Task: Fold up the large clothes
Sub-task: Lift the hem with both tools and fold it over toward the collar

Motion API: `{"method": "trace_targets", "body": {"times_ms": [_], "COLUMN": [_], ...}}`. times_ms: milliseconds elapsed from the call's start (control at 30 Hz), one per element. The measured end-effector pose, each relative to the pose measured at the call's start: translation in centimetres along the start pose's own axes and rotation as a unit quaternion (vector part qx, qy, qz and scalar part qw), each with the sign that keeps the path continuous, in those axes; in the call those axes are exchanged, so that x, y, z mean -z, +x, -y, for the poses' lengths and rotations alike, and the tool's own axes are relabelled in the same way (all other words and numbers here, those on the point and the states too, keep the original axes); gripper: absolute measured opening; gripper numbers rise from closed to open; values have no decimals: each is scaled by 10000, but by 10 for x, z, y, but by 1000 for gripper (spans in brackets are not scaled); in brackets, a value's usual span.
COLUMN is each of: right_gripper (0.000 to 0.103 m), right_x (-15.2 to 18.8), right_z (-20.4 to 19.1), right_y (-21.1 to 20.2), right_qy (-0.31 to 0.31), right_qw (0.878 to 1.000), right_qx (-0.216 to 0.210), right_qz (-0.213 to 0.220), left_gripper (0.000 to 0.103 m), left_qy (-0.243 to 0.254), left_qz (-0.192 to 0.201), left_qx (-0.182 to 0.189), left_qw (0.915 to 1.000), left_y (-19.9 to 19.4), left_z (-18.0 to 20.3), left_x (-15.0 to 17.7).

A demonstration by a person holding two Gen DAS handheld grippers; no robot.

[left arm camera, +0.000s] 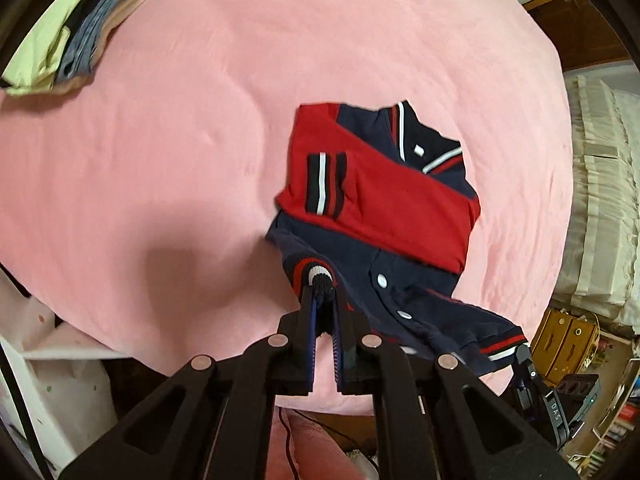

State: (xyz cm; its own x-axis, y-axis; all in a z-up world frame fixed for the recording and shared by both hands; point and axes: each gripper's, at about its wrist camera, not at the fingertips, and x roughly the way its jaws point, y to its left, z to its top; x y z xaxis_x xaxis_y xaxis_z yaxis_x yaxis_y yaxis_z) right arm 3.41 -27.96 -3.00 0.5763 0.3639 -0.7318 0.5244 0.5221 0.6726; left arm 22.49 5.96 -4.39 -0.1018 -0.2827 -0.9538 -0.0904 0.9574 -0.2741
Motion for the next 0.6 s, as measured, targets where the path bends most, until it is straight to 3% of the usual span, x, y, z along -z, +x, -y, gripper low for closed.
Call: {"method": "trace_targets", "body": {"times_ms": [300,600], "right_gripper": [10,10], "right_x": [-49,-88], "right_z": [-16,-26], "right_y": [33,83], "right_qy": [169,237], "right_qw": [9994,9961], "right_qx": [279,840], "right_qz": [134,88], "left_gripper": [4,4], "left_qy": [213,566], "left_qz": [-292,-544], "left_qx": [-55,-414], "left_qw": [9993,9961], "left_y": [14,53], "left_z": [18,30], "left_x": [-78,-139]}}
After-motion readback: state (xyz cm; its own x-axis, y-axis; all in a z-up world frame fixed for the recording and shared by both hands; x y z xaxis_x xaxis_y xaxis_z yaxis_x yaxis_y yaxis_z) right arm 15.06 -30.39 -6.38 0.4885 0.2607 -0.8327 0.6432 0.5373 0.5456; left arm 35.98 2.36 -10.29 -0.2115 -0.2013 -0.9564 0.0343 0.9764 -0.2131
